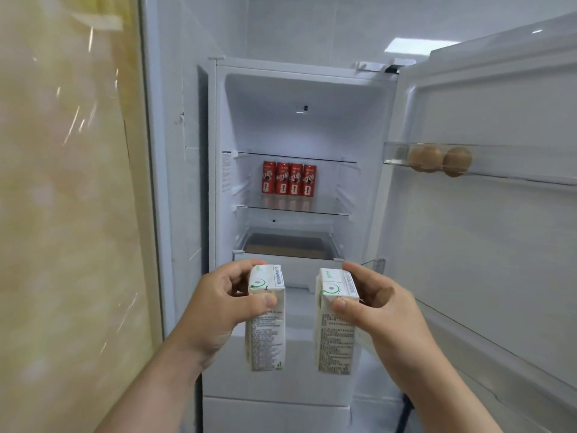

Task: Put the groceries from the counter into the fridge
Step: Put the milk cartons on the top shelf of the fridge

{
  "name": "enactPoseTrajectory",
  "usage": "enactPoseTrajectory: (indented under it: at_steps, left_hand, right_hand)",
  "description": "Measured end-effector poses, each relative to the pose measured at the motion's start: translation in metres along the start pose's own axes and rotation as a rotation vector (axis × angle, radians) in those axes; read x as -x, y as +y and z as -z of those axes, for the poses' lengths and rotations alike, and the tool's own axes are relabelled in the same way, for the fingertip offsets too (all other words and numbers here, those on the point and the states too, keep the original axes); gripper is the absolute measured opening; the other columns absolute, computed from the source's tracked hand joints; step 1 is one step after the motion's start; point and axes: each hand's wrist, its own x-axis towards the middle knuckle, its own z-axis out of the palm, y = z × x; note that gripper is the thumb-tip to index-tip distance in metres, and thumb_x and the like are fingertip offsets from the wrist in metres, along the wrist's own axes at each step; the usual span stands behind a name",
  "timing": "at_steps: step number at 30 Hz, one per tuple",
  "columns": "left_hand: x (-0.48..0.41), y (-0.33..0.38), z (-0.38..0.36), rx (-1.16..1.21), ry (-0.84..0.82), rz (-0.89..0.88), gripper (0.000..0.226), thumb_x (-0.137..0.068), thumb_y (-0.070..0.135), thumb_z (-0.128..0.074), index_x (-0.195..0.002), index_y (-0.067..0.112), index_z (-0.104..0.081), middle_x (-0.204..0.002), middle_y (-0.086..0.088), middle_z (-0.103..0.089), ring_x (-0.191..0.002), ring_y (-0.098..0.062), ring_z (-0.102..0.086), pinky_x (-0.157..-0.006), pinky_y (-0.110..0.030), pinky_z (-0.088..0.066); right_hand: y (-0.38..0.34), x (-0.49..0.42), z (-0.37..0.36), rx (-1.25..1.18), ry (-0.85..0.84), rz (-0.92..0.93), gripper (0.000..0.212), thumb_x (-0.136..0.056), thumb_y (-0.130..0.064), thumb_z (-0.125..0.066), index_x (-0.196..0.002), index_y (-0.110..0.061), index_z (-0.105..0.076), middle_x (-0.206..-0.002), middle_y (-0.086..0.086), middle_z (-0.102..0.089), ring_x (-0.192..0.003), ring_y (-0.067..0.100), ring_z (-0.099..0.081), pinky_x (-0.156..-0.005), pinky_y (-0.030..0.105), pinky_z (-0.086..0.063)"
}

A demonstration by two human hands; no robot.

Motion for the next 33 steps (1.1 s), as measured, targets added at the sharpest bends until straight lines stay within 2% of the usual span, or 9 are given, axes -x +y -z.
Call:
enactPoseTrajectory:
  at_steps: [3, 6, 11, 14, 17, 21, 26, 29, 33]
  left_hand:
    - [-0.025, -0.006, 0.008, -0.008, 0.024, -0.006, 0.054, -0.044, 0.029, -0.079, -0.098, 0.024, -0.076, -0.089, -0.009, -0.073, -0.080, -0.015, -0.066, -0.065, -0.022, -0.053]
    - [-0.054, -0.018, 0.017, -0.043, 0.052, 0.003, 0.066, -0.045, 0.031, -0.080, -0.109, 0.017, -0.071, -0.100, -0.015, -0.073, -0.090, -0.022, -0.067, -0.073, -0.027, -0.054]
    - [-0.113, -0.035, 0.023, -0.062, 0.062, 0.001, 0.068, -0.045, 0.031, -0.082, -0.110, 0.019, -0.070, -0.100, -0.014, -0.073, -0.094, -0.027, -0.068, -0.077, -0.031, -0.057]
    - [-0.153, -0.047, 0.026, -0.043, 0.076, -0.027, 0.065, -0.045, 0.031, -0.082, -0.108, 0.018, -0.072, -0.100, -0.016, -0.072, -0.090, -0.024, -0.066, -0.074, -0.030, -0.056]
    - [-0.189, -0.059, 0.029, -0.032, 0.085, -0.049, 0.061, -0.046, 0.030, -0.081, -0.106, 0.020, -0.073, -0.101, -0.017, -0.072, -0.090, -0.024, -0.067, -0.073, -0.029, -0.056]
    - [-0.230, -0.073, 0.033, -0.029, 0.089, -0.073, 0.061, -0.048, 0.030, -0.080, -0.108, 0.019, -0.073, -0.101, -0.014, -0.072, -0.090, -0.023, -0.067, -0.073, -0.026, -0.054]
    - [-0.264, -0.079, 0.043, -0.006, 0.053, -0.081, 0.057, -0.051, 0.031, -0.081, -0.107, 0.024, -0.074, -0.106, -0.017, -0.071, -0.095, -0.026, -0.067, -0.075, -0.029, -0.054]
    - [-0.287, -0.077, 0.051, 0.021, 0.031, -0.095, 0.055, -0.052, 0.032, -0.080, -0.107, 0.026, -0.074, -0.107, -0.018, -0.071, -0.097, -0.031, -0.067, -0.079, -0.038, -0.054]
    - [-0.321, -0.070, 0.058, 0.105, 0.021, -0.167, 0.049, -0.051, 0.029, -0.079, -0.100, 0.026, -0.077, -0.100, -0.012, -0.074, -0.091, -0.022, -0.070, -0.073, -0.026, -0.055]
  right_hand:
    - [0.007, -0.030, -0.007, -0.026, -0.010, 0.006, 0.072, -0.056, -0.021, -0.081, -0.125, -0.019, -0.061, -0.104, -0.007, -0.076, -0.098, 0.009, -0.071, -0.074, 0.020, -0.055]
    - [0.018, -0.063, -0.009, -0.046, -0.010, 0.011, 0.082, -0.047, -0.032, -0.086, -0.124, -0.023, -0.060, -0.106, -0.008, -0.076, -0.100, 0.008, -0.071, -0.074, 0.019, -0.055]
    - [0.035, -0.125, -0.006, -0.065, -0.008, 0.034, 0.090, -0.042, -0.043, -0.085, -0.127, -0.025, -0.060, -0.109, -0.011, -0.074, -0.104, 0.006, -0.069, -0.082, 0.024, -0.054]
    - [0.045, -0.165, -0.005, -0.087, -0.035, 0.053, 0.079, -0.048, -0.032, -0.087, -0.123, -0.028, -0.060, -0.104, -0.011, -0.075, -0.099, 0.005, -0.070, -0.073, 0.017, -0.055]
    - [0.056, -0.201, -0.004, -0.118, -0.034, 0.057, 0.076, -0.048, -0.029, -0.086, -0.120, -0.025, -0.062, -0.103, -0.009, -0.076, -0.098, 0.007, -0.071, -0.074, 0.018, -0.055]
    - [0.066, -0.244, -0.002, -0.145, -0.020, 0.086, 0.039, -0.057, -0.018, -0.079, -0.094, -0.029, -0.075, -0.096, -0.005, -0.077, -0.091, 0.009, -0.072, -0.071, 0.018, -0.056]
    - [0.074, -0.280, -0.007, -0.169, 0.036, 0.095, 0.090, -0.041, -0.040, -0.083, -0.126, -0.021, -0.061, -0.102, -0.006, -0.076, -0.097, 0.014, -0.072, -0.077, 0.030, -0.055]
    - [0.072, -0.300, -0.010, -0.165, 0.046, 0.088, 0.081, -0.044, -0.034, -0.086, -0.121, -0.025, -0.061, -0.101, -0.009, -0.076, -0.097, 0.016, -0.072, -0.077, 0.038, -0.058]
    - [0.071, -0.331, -0.018, -0.176, 0.090, 0.082, 0.069, -0.056, -0.026, -0.081, -0.122, -0.023, -0.063, -0.102, -0.007, -0.076, -0.097, 0.017, -0.073, -0.075, 0.043, -0.060]
